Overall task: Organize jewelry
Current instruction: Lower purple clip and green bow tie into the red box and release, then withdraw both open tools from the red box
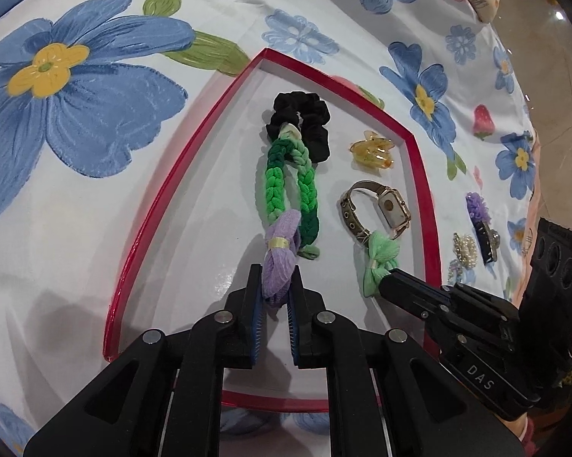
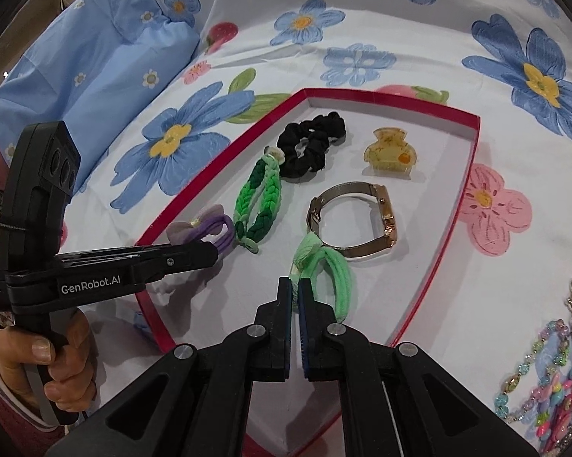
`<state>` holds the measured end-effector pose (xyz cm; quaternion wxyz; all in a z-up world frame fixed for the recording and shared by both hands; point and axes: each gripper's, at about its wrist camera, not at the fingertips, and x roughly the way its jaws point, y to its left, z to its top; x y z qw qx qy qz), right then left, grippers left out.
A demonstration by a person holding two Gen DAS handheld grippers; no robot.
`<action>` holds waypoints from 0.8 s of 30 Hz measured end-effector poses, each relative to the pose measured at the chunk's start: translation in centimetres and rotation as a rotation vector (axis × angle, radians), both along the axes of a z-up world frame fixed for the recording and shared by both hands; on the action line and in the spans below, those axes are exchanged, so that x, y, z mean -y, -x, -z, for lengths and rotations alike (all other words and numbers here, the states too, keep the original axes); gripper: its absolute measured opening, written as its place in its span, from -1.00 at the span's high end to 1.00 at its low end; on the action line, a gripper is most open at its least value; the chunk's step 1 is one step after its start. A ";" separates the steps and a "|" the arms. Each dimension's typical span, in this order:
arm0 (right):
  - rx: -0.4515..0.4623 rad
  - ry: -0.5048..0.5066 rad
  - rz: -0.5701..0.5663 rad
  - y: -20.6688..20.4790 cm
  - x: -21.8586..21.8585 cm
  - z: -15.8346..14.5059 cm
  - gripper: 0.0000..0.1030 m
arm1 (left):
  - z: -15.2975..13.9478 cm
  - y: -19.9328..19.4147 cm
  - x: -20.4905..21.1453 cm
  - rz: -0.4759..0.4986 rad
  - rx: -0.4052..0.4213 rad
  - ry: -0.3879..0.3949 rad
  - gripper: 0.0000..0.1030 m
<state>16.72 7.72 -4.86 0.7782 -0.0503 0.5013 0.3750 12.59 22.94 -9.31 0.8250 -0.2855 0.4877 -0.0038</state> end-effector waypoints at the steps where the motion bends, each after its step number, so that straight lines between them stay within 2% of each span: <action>1: 0.000 0.001 0.000 0.0 0.0 0.1 0.85 | 0.0 0.1 -0.1 -0.004 -0.001 0.000 0.63; 7: -0.005 -0.017 0.013 -0.1 0.2 0.0 0.80 | -0.4 0.4 -0.2 -0.014 -0.002 -0.019 0.37; 12: -0.006 -0.033 0.017 0.0 0.7 -0.5 0.56 | -1.0 0.8 0.1 -0.017 0.004 -0.040 0.18; 21: 0.028 -0.078 0.057 1.1 2.9 -2.8 0.55 | -2.9 2.0 0.7 -0.034 0.029 -0.062 0.16; 24: 0.040 -0.092 0.083 1.6 4.6 -3.6 0.44 | -3.8 2.4 1.5 -0.026 0.044 -0.075 0.01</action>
